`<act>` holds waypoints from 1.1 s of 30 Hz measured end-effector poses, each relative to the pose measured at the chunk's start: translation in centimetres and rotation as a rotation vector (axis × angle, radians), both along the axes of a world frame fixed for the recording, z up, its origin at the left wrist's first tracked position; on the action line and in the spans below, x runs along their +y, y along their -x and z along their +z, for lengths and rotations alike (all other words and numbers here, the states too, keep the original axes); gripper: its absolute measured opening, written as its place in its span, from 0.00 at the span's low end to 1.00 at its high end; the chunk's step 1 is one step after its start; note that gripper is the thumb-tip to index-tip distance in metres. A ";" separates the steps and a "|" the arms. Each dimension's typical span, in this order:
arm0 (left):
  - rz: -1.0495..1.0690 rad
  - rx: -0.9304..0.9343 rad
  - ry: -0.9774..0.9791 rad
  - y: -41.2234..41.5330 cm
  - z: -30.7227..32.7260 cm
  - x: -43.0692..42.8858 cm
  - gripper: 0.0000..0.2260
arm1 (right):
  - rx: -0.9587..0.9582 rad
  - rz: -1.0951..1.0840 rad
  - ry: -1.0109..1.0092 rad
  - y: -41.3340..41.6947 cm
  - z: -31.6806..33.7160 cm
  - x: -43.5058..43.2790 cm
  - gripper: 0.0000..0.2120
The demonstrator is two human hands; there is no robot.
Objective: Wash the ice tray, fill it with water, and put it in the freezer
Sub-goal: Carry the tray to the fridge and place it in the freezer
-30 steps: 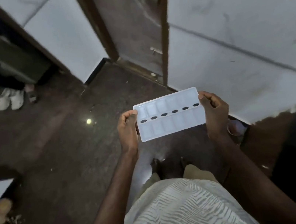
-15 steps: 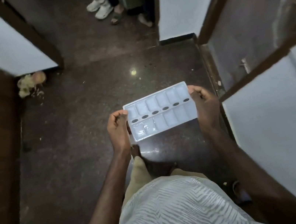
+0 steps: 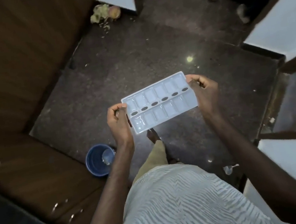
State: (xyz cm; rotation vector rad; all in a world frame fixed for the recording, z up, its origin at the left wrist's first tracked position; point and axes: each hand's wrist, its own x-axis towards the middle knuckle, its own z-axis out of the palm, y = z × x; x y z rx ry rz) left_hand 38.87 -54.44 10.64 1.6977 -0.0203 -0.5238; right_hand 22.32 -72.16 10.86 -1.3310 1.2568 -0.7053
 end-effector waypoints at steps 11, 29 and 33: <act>0.402 -0.013 -0.011 -7.2 1.2 3.9 0.04 | -0.005 0.366 -0.018 -12.6 -0.1 0.8 0.09; 0.680 -0.005 0.053 -21.0 3.6 -2.8 0.04 | -0.075 0.536 0.007 -31.3 1.6 -6.6 0.08; 0.663 0.009 0.061 -24.2 4.8 -5.9 0.04 | -0.097 0.518 0.002 -34.7 2.4 -9.6 0.08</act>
